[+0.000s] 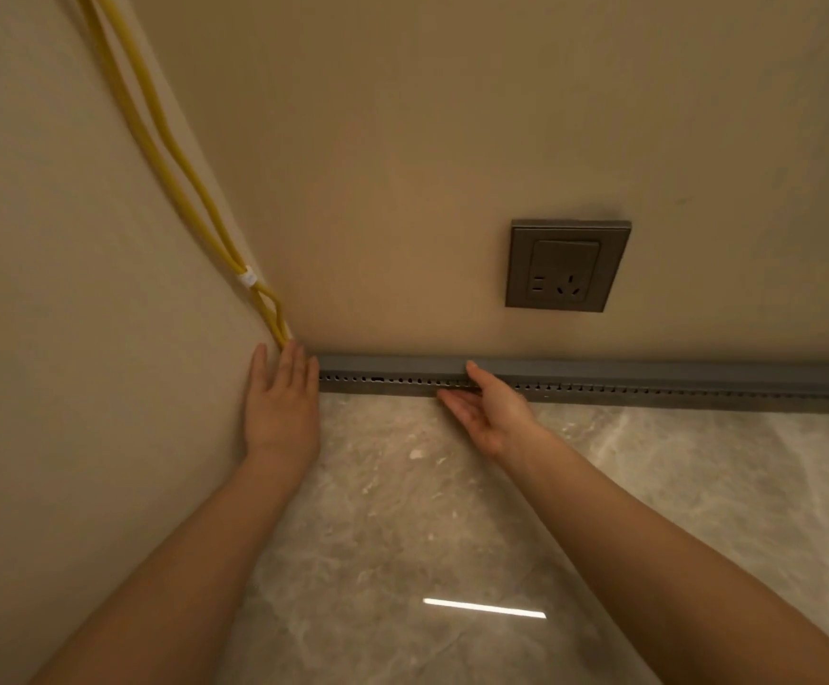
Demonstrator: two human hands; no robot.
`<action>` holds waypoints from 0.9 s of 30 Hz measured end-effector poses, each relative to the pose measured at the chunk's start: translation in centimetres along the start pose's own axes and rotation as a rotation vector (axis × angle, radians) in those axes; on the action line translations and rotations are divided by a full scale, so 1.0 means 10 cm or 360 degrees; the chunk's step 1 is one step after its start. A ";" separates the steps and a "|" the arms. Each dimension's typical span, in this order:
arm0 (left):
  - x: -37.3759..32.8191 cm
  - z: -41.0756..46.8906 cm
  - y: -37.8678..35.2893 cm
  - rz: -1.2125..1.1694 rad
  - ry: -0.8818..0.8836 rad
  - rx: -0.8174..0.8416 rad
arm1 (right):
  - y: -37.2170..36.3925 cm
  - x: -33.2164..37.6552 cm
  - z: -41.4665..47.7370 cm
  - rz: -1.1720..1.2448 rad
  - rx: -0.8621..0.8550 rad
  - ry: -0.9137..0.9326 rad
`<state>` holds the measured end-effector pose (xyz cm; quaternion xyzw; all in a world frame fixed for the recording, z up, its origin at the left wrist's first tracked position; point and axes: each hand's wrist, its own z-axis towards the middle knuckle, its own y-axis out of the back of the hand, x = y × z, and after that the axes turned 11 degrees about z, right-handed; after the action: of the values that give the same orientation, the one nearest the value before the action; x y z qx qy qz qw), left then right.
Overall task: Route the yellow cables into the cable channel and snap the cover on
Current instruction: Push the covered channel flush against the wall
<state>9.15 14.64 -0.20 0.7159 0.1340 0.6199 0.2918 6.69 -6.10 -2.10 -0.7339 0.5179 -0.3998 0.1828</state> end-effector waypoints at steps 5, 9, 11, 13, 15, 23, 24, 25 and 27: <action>0.02 0.03 -0.02 0.0080 0.0033 0.0013 | -0.02 0.00 0.04 -0.0075 -0.0034 0.0114; 0.05 0.03 -0.04 0.0145 0.0026 -0.0006 | 0.00 0.01 0.06 -0.0106 -0.0024 0.0126; 0.05 0.03 -0.02 0.0155 0.0031 0.0002 | 0.03 0.01 0.07 -0.0109 -0.0009 0.0138; 0.02 0.01 0.00 0.0152 0.0027 0.0021 | 0.04 0.02 0.07 -0.0105 0.0002 0.0121; -0.01 0.01 0.00 0.0109 0.0040 0.0037 | 0.05 0.05 0.08 -0.0135 0.0027 0.0065; -0.44 -0.02 0.53 -0.2227 0.0356 0.0338 | 0.07 0.20 0.06 -0.0268 0.0166 -0.0224; -0.53 -0.05 0.70 -0.2796 0.0417 0.0471 | 0.10 0.24 0.05 -0.0271 0.0192 -0.0255; -0.60 -0.07 0.88 -0.3276 0.0412 0.0620 | 0.13 0.28 0.03 -0.0261 0.0226 -0.0288; -0.67 -0.06 1.16 -0.3868 0.0355 0.0840 | 0.22 0.37 -0.02 -0.0234 0.0286 -0.0337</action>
<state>5.25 1.83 1.19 0.1092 0.8524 -0.0392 0.5099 5.69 -10.26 -2.00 -0.7886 0.4025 -0.3772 0.2716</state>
